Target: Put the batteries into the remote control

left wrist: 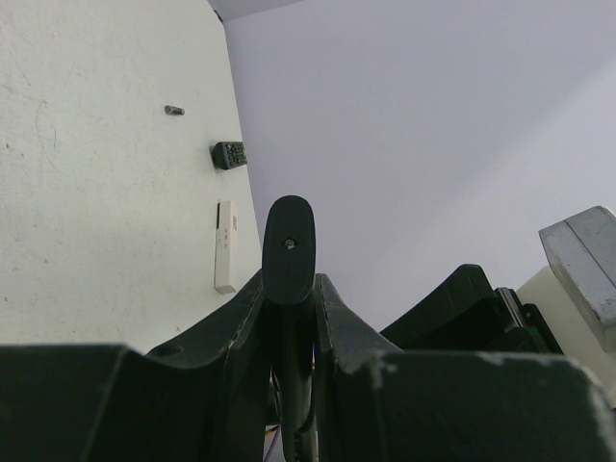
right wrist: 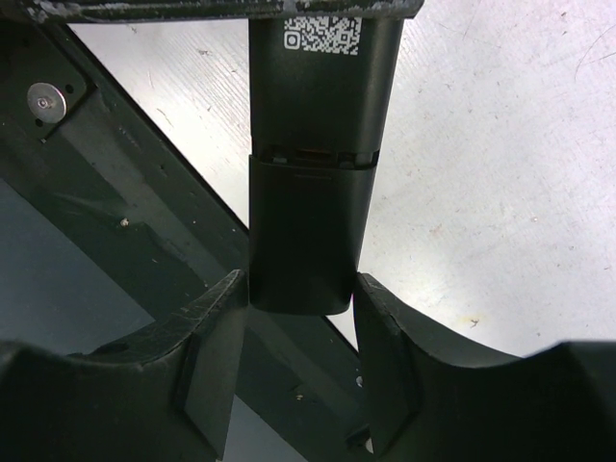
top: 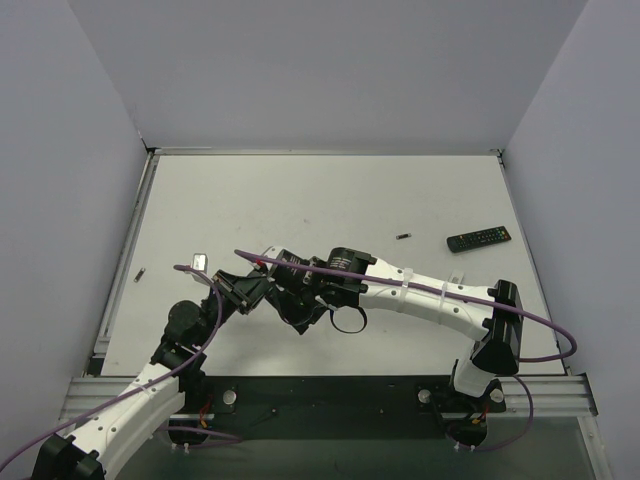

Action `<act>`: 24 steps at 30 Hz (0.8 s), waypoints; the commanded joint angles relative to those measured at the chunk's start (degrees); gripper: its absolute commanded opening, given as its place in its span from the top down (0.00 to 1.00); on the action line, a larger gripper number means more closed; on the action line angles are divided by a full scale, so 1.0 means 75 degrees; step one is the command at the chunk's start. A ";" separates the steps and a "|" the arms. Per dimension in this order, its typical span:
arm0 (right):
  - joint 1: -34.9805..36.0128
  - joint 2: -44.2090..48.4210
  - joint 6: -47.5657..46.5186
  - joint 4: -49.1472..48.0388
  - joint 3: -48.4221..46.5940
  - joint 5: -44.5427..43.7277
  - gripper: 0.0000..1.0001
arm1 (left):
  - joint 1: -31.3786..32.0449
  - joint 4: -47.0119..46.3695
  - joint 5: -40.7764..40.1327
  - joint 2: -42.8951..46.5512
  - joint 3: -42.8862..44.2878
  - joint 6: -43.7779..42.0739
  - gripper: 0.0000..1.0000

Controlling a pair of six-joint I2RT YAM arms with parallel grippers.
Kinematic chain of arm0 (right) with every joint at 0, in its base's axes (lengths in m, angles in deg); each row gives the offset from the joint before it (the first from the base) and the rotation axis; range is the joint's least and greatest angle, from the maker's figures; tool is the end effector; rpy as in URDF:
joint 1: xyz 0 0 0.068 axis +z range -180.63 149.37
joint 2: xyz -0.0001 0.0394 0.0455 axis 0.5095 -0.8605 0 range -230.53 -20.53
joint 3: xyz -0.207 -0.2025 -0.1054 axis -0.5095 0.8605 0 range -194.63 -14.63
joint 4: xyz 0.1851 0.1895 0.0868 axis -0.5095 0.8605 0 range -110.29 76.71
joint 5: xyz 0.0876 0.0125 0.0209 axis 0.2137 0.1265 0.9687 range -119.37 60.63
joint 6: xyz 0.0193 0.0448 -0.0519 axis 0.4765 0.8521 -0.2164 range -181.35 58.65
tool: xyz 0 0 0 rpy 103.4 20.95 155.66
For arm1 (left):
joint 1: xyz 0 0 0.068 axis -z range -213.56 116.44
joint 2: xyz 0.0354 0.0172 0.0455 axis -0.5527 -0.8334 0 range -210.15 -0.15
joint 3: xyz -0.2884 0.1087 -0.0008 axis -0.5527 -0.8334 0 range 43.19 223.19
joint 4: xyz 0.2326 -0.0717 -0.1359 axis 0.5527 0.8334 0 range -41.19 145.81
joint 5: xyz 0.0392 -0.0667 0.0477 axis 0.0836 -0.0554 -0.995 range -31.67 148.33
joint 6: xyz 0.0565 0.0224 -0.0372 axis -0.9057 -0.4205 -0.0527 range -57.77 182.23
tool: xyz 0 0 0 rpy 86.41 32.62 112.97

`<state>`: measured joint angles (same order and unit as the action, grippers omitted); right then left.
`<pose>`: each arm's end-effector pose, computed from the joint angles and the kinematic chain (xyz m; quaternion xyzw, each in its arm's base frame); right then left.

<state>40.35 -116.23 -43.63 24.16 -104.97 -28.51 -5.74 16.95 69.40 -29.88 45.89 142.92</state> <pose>0.1306 0.3815 0.3464 -0.4232 0.8383 0.2453 0.2408 0.1292 -0.0809 0.2073 -0.2363 0.6348 -0.6328 0.3751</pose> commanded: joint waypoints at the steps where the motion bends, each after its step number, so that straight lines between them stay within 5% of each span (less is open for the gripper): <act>1: 0.0122 -0.0048 0.0017 0.0390 -0.0259 -0.0010 0.56 | 0.0030 -0.0546 -0.0152 0.0086 0.0109 0.0234 1.00; 10: 0.0157 -0.0025 0.0005 0.0414 -0.0305 -0.0056 0.55 | 0.0030 -0.0627 -0.0199 0.0074 0.0027 0.0386 1.00; 24: 0.0075 0.0595 -0.0030 0.0262 -0.0153 -0.0736 0.33 | 0.0030 -0.0838 -0.0046 0.0063 0.0027 0.0597 1.00</act>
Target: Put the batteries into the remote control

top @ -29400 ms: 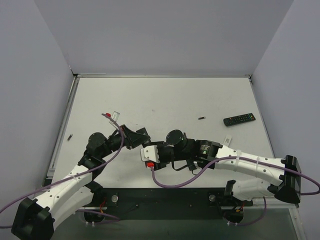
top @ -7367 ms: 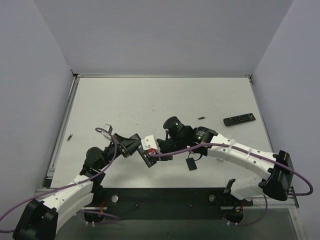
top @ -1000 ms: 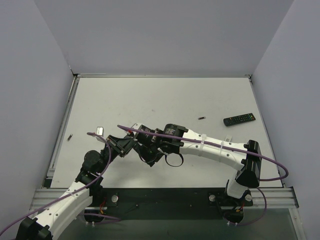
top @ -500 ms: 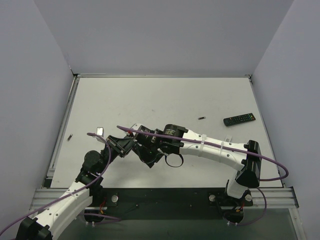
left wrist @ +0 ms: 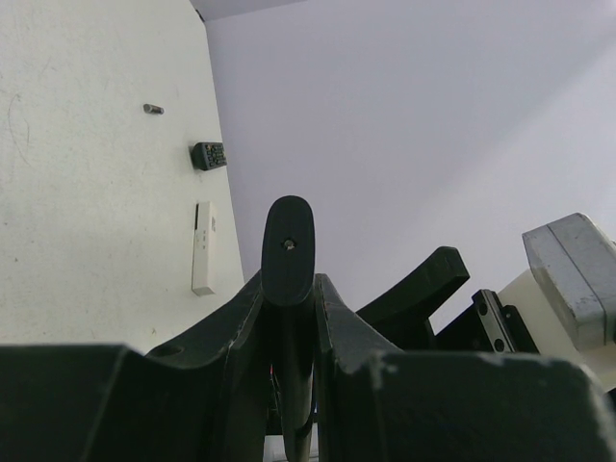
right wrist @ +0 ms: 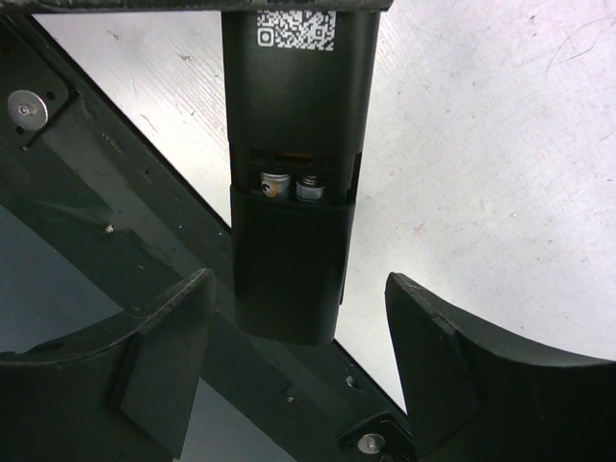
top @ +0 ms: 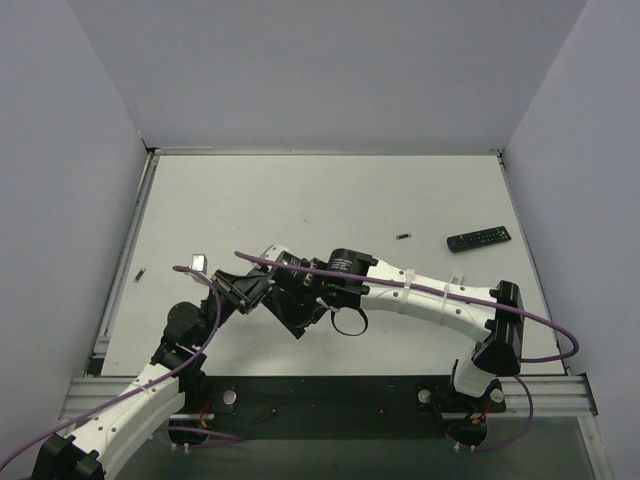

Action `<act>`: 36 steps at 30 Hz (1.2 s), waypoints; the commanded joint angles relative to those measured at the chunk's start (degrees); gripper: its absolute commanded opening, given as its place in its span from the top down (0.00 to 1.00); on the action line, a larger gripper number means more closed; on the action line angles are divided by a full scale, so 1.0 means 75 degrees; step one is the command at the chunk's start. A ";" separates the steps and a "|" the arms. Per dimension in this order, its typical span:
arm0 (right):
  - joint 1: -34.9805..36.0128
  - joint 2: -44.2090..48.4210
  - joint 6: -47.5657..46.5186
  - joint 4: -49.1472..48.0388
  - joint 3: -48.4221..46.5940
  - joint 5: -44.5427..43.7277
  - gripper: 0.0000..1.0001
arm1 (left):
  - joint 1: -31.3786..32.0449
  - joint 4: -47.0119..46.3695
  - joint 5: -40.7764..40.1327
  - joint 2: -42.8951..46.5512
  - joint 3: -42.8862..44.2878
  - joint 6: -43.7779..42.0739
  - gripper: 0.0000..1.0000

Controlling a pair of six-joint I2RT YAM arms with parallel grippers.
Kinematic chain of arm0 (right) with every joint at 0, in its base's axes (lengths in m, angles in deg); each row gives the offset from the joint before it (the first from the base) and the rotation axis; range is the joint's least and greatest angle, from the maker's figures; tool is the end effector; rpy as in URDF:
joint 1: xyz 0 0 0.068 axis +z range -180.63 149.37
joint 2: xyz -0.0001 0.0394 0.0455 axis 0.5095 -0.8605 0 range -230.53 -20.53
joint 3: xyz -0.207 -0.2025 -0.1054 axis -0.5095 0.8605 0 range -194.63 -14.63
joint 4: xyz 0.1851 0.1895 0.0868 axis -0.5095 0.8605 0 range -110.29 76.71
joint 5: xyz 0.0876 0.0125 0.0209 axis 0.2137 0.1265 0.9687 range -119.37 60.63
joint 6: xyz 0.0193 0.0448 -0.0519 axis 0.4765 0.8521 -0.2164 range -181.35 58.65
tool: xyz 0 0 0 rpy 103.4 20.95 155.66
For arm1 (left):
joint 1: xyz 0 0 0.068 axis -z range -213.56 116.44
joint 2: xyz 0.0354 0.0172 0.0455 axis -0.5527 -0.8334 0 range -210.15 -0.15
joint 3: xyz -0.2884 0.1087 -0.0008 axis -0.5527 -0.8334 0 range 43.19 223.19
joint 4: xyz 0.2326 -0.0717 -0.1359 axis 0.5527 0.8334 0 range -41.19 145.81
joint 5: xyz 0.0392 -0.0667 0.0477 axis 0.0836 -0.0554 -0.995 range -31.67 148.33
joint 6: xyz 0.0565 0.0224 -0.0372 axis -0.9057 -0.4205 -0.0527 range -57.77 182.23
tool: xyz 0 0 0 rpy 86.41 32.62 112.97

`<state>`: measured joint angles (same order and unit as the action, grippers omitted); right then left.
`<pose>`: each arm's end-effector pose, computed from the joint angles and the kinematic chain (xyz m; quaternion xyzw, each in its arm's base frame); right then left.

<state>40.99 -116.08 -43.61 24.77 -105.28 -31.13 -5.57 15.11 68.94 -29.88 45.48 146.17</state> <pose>0.1284 0.3808 0.3484 -0.4209 0.8399 0.2305 0.2536 0.1286 -0.0806 0.2087 -0.2510 0.6193 -0.6489 0.3638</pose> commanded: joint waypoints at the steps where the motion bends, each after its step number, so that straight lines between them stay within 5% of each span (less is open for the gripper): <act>1: -0.0010 0.0622 -0.0056 0.0133 -0.0089 -0.0386 0.33 | 0.0007 -0.0594 0.0015 0.0063 0.0082 0.0186 1.00; 11: -0.0056 0.1031 -0.0570 -0.0242 -0.0230 0.0164 0.33 | 0.0007 -0.0418 0.0085 -0.0066 0.0117 0.0514 1.00; 26: -0.0068 0.3774 -0.6660 -0.2339 0.2898 0.2985 0.34 | 0.0007 -0.0465 0.0694 -0.0488 0.0328 0.0831 1.00; 36: -0.0115 0.3307 -0.8071 -0.2750 0.3029 0.3715 0.37 | 0.0018 -0.0476 0.0999 -0.0594 0.0551 0.0843 1.00</act>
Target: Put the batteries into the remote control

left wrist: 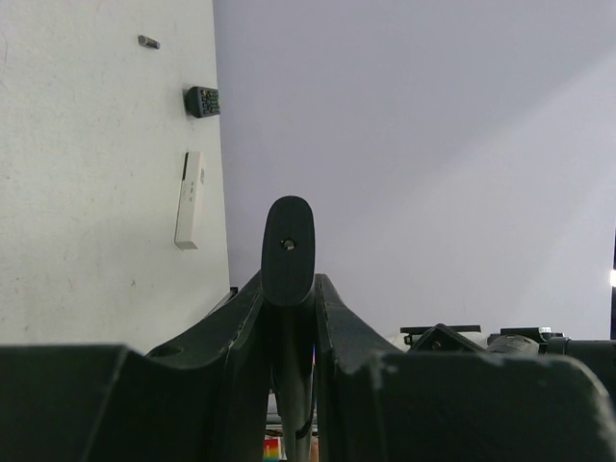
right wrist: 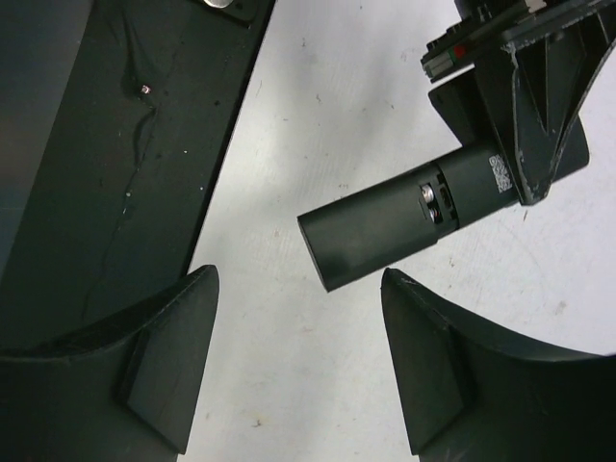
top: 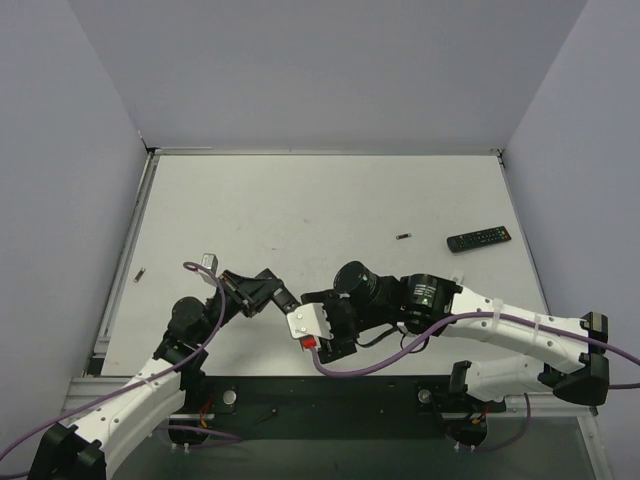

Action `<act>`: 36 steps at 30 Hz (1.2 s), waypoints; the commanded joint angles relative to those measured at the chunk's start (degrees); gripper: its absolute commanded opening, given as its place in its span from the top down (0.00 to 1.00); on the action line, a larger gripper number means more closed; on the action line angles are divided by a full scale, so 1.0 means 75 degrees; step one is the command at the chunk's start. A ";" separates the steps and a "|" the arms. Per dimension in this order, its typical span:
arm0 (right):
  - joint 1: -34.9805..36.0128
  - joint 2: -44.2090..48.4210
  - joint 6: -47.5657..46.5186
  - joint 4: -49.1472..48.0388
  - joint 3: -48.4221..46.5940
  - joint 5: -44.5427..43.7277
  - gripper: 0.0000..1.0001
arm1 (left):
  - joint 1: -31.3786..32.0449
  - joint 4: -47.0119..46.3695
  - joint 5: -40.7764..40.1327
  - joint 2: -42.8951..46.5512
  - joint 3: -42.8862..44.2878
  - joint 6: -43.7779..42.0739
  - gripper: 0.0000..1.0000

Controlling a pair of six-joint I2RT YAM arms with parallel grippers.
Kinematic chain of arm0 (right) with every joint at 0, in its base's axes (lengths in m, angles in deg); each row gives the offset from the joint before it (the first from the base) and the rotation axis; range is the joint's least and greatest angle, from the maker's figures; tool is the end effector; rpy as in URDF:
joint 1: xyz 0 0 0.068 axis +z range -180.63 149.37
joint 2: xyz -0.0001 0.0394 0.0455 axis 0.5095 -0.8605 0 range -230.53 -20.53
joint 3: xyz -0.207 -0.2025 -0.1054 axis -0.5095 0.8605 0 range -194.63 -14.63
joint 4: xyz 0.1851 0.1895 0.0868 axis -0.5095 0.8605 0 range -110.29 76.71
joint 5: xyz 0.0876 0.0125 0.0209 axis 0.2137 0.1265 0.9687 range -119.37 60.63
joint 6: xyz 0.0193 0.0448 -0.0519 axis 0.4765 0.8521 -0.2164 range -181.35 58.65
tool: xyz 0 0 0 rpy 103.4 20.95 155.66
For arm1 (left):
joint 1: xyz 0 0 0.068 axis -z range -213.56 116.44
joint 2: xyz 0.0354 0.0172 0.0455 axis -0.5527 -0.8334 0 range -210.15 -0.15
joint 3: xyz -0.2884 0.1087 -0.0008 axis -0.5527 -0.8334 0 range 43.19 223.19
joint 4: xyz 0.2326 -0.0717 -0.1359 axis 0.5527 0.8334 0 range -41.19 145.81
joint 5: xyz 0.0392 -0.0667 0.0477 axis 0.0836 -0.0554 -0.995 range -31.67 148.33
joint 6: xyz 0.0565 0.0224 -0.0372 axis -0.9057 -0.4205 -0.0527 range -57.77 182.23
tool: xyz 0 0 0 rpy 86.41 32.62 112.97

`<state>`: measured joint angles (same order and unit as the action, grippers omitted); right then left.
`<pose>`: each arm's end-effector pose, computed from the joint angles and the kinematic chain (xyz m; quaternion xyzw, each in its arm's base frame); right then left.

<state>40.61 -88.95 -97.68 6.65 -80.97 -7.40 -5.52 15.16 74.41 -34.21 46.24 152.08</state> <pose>0.0716 0.2789 0.3811 -0.7396 0.4218 0.3060 0.4260 0.1318 -0.0886 0.2035 -0.2645 0.6388 -0.6632 0.2866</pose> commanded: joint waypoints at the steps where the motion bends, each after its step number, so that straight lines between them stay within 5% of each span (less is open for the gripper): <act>1: -0.0077 -0.0369 -0.0885 -0.0357 -0.0294 0.0585 0.37 | 0.0024 -0.0505 0.0282 -0.0017 0.0461 0.0056 1.00; 36: -0.0710 -0.1564 -0.0675 -0.0486 -0.0693 0.1312 0.50 | 0.0083 -0.1056 0.0411 -0.0110 0.0554 0.0349 1.00</act>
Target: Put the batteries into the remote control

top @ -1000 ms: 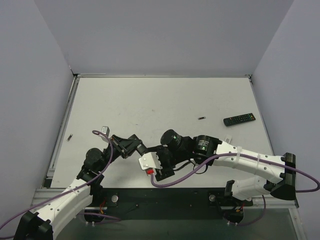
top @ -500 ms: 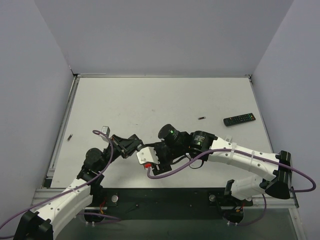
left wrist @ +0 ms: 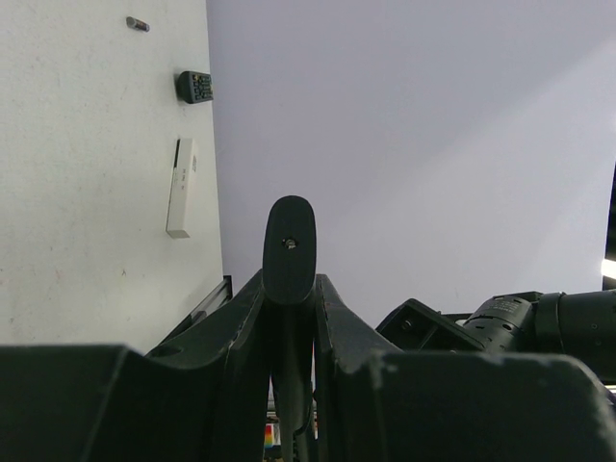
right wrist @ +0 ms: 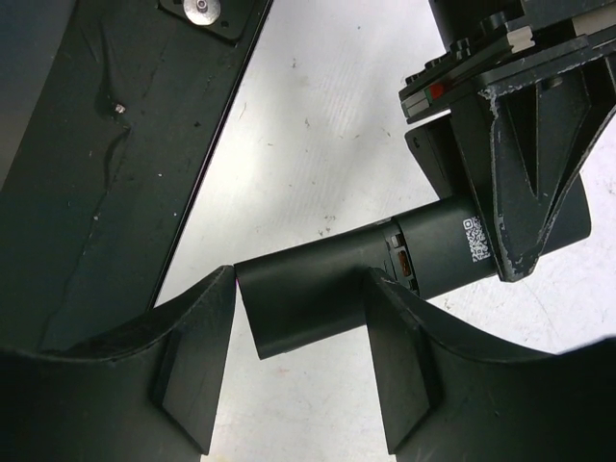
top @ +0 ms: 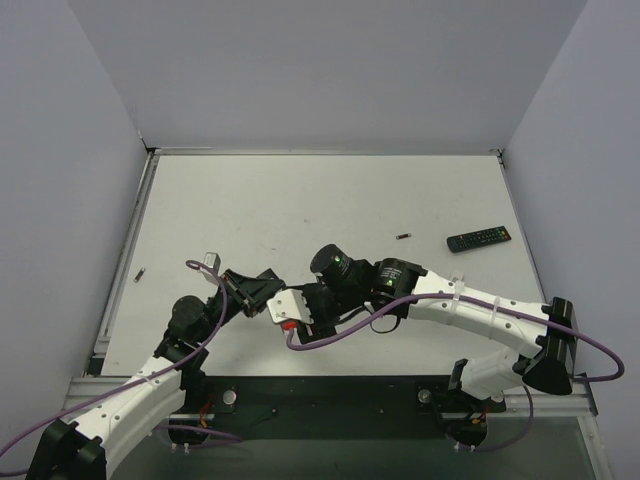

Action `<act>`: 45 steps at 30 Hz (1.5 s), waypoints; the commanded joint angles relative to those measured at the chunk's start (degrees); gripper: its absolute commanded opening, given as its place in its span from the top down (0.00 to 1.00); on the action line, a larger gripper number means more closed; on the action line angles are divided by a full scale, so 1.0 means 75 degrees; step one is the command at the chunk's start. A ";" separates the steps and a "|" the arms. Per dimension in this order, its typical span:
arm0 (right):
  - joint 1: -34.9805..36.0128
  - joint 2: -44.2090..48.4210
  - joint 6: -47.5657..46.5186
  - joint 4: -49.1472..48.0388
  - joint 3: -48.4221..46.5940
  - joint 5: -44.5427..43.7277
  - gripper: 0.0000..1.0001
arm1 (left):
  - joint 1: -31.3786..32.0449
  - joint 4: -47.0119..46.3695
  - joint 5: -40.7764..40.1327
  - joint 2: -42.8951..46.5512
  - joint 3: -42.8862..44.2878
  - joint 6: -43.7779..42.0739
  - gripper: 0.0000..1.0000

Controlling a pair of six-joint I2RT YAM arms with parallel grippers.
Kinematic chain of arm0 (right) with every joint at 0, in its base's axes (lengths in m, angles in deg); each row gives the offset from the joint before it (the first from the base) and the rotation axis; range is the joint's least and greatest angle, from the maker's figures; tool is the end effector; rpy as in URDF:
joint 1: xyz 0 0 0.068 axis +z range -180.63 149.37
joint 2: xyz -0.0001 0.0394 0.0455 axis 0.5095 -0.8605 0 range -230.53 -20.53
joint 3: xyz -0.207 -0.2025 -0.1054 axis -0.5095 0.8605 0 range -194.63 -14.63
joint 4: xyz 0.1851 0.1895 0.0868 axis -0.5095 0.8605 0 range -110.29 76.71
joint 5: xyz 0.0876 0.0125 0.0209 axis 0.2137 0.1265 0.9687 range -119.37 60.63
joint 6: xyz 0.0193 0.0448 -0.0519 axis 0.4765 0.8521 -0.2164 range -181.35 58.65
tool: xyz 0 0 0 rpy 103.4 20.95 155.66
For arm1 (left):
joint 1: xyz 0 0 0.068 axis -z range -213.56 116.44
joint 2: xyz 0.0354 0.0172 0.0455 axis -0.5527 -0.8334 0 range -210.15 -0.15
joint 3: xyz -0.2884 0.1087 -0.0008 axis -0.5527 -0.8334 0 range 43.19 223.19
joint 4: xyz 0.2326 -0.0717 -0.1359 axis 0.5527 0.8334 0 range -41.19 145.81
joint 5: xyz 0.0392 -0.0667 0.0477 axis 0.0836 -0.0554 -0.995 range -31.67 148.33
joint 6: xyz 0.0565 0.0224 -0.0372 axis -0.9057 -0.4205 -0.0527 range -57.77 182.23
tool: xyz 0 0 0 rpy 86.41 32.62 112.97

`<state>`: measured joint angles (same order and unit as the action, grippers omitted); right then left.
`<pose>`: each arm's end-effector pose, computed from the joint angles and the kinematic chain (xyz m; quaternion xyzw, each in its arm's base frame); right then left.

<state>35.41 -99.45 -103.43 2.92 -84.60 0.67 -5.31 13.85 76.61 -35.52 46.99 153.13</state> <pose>0.1102 0.3202 0.3603 -0.7580 0.3947 0.3188 0.4099 0.1325 -0.0921 0.2083 -0.2534 0.6386 -0.6746 0.2699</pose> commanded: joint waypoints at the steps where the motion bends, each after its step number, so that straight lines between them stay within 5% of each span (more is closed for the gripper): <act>1: -0.0016 -0.0212 0.0127 0.0000 -0.0197 0.0225 0.50 | 0.0054 -0.0905 0.0117 0.0053 0.0455 0.0209 1.00; 26: -0.0918 0.0373 0.0585 -0.1207 0.1454 0.1280 0.52 | 0.0065 -0.1948 0.0292 -0.0006 0.0326 0.0853 1.00; 45: -0.0848 -0.0024 0.0396 -0.0715 0.1139 0.1385 0.53 | 0.0065 -0.1925 0.0328 0.0170 0.0549 0.1205 1.00</act>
<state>29.10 -96.76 -101.68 -7.82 -76.62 12.52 -5.17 11.88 76.55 -36.55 46.20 156.93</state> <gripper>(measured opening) 0.478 0.281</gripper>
